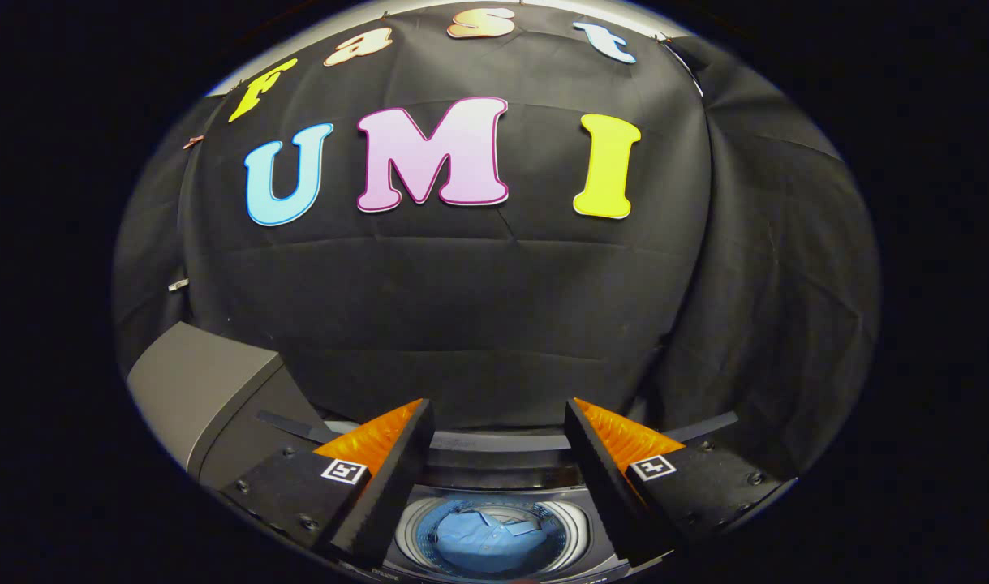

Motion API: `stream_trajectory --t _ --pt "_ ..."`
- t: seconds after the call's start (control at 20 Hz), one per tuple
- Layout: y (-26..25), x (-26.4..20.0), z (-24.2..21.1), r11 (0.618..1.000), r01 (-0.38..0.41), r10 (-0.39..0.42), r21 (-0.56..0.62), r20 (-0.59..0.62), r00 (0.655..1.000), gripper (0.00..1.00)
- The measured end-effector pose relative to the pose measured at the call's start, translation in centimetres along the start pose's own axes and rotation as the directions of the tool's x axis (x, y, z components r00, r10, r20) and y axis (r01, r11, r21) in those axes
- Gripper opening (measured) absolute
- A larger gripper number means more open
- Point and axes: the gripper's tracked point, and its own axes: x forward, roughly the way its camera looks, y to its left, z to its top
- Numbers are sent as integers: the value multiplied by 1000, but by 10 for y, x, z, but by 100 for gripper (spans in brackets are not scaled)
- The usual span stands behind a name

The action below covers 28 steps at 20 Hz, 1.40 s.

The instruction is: Put the clothes into the washing machine and then close the washing machine lid.

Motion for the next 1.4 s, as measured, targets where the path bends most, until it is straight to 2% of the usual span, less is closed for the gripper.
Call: stream_trajectory --t 0.45,0.6,0.75,1.4 --pt "0 -23 -30 999 -29 27 -28 -71 997 100" --pt "-8 -33 -61 993 -23 1 -120 -186 983 100" --pt "-1 -41 -86 995 -46 27 -91 -197 980 99" --pt "-1 -43 -69 998 -31 21 -60 -160 987 99"
